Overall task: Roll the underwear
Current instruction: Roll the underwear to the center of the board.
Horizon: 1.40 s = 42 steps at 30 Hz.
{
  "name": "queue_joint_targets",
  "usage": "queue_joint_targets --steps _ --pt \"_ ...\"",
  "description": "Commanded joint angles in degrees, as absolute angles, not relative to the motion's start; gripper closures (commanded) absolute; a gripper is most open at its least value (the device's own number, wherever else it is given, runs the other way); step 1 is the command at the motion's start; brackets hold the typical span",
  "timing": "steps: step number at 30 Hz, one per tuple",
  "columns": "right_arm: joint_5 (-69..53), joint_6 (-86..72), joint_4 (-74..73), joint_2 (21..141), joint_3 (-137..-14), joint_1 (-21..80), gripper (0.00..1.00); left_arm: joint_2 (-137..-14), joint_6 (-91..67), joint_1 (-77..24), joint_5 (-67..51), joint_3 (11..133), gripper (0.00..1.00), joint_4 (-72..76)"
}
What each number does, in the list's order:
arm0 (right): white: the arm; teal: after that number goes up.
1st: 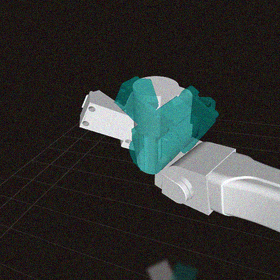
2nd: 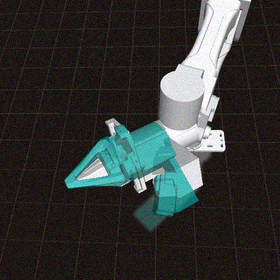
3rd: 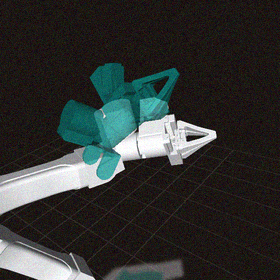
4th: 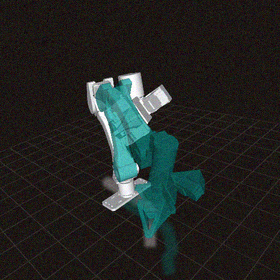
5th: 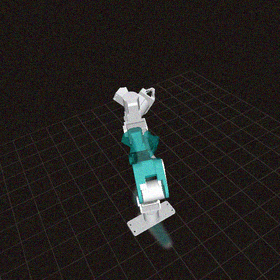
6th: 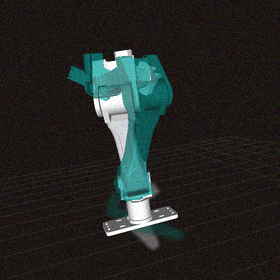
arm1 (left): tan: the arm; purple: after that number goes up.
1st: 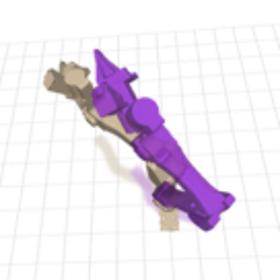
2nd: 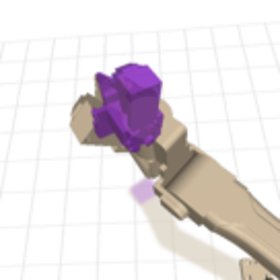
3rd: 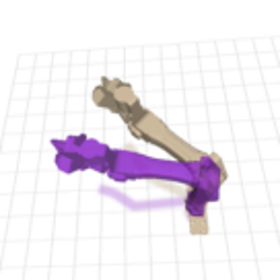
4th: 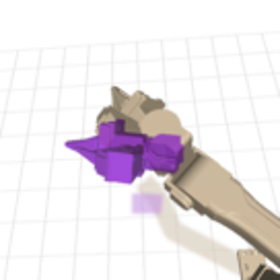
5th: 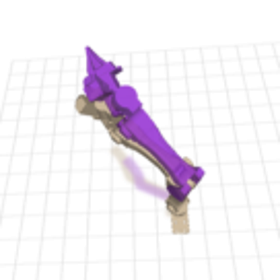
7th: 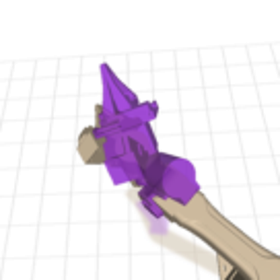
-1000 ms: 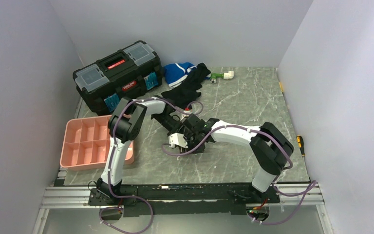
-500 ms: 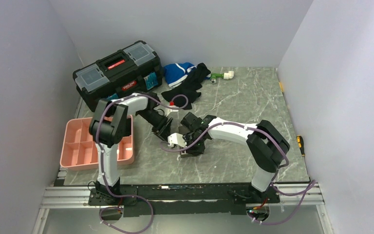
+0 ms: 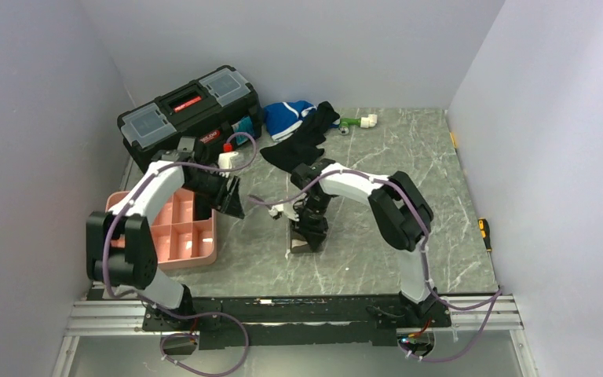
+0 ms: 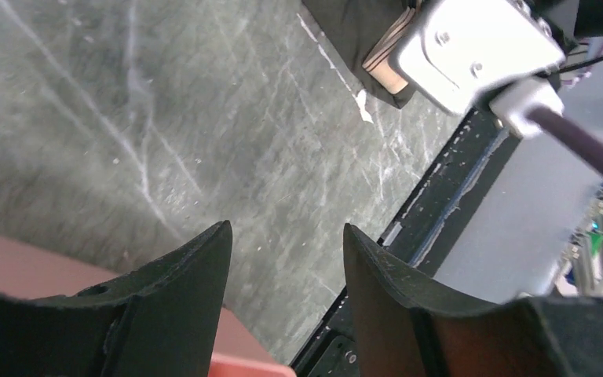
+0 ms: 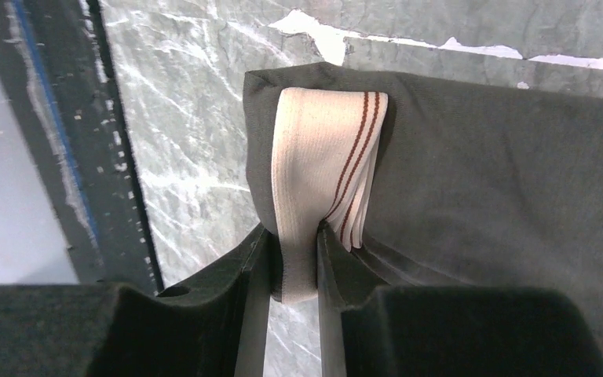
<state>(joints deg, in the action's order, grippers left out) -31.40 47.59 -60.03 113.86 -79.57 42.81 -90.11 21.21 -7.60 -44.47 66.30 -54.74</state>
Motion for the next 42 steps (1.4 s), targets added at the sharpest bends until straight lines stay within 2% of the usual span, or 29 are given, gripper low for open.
queue_joint_targets --steps 1,6,12,15,19,24,32,42 --pt "-40.1 54.0 -71.1 120.9 -88.6 39.8 0.93 -82.1 20.3 -5.6 -40.6 63.2 0.41 -52.3" --pt "-43.9 58.3 -79.8 130.0 -100.2 38.0 0.92 -71.3 23.5 -4.2 -37.9 58.8 0.40 -50.2" --pt "-47.4 61.4 -85.7 138.8 -107.5 36.5 0.91 -57.2 29.9 -4.7 -36.9 53.1 0.38 -46.9" --pt "-47.9 61.8 -85.7 140.7 -107.5 35.6 0.90 -52.5 32.7 -8.0 -36.1 50.9 0.34 -44.5" --pt "-48.7 61.7 -85.8 142.4 -107.1 35.0 0.89 -50.2 33.8 -18.2 -31.6 49.0 0.28 -39.2" --pt "-48.6 61.1 -85.8 143.8 -108.0 35.0 0.89 -56.4 33.9 -30.9 -25.6 49.2 0.25 -30.6" --pt "-48.0 60.6 -85.7 145.1 -109.2 35.0 0.89 -71.9 33.2 -44.8 -18.3 50.1 0.23 -17.9" --pt "-47.7 60.7 -85.7 145.2 -109.4 35.0 0.88 -86.5 35.2 -50.0 -13.1 53.0 0.17 -13.1"
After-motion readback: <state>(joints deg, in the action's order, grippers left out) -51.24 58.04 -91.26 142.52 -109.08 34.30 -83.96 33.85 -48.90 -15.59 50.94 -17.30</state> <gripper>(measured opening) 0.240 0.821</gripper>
